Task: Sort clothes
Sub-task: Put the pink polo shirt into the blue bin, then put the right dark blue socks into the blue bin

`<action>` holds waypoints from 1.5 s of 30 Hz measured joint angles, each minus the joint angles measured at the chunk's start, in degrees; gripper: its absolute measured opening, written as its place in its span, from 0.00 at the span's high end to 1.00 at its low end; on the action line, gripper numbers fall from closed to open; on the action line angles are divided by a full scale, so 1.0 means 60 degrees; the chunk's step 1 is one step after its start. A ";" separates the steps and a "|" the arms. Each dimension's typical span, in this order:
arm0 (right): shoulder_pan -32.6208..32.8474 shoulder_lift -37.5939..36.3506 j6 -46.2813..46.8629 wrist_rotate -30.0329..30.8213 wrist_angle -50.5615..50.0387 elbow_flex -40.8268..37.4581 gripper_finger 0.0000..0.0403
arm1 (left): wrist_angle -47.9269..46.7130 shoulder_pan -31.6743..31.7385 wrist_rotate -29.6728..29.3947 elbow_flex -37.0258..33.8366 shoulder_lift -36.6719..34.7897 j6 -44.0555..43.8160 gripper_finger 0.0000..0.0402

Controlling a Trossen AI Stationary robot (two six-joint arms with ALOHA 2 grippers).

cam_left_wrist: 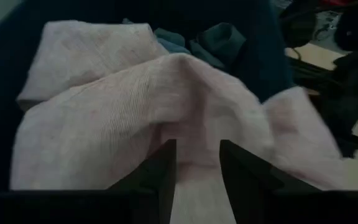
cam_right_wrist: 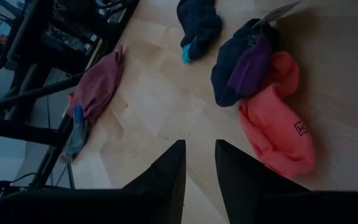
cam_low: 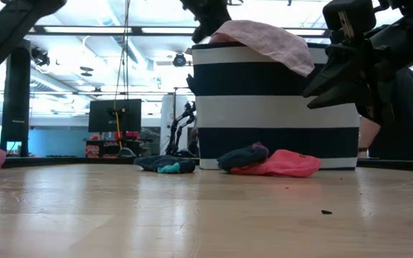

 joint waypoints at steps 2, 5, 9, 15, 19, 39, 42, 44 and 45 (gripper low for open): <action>0.0000 0.0000 -0.0046 0.0000 -0.0001 0.0000 0.78 | -0.0389 -0.0010 0.0084 0.0000 -0.0249 0.0028 0.68; 0.0000 0.0000 -0.0118 0.0000 -0.0001 0.0000 0.78 | -0.1080 -0.0149 0.0339 0.0000 -0.0503 0.0633 0.68; 0.0001 0.0000 -0.0195 0.0000 0.0001 0.0000 0.78 | -0.1821 -0.0471 0.1578 0.0000 -0.0751 0.1430 0.68; 0.0004 0.0000 -0.0209 0.0000 -0.0001 0.0000 0.78 | -0.2318 -0.0835 0.0924 0.0000 -0.0769 0.1268 0.70; 0.0002 0.0000 -0.0209 -0.0054 -0.0001 0.0000 0.78 | -0.2338 -0.1053 0.0616 0.0000 -0.0866 0.0922 0.73; -0.0022 0.0000 -0.1355 -0.0270 -0.0001 0.0000 0.78 | 0.1423 -0.2733 -0.2616 -0.8103 -0.7101 -0.1719 0.77; -0.0055 0.0000 -0.1666 -0.0270 -0.0001 0.0000 0.78 | 0.2085 -0.2874 -0.2594 -1.0024 -0.8181 -0.2602 0.77; -0.0134 0.0000 -0.1823 -0.0270 -0.0001 0.0000 0.78 | 0.2193 -0.2966 -0.2598 -1.1103 -0.8732 -0.3379 0.77; -0.0192 0.0000 -0.1943 -0.0268 -0.0001 0.0000 0.78 | 0.2320 -0.3017 -0.2602 -1.1605 -0.8954 -0.3797 0.77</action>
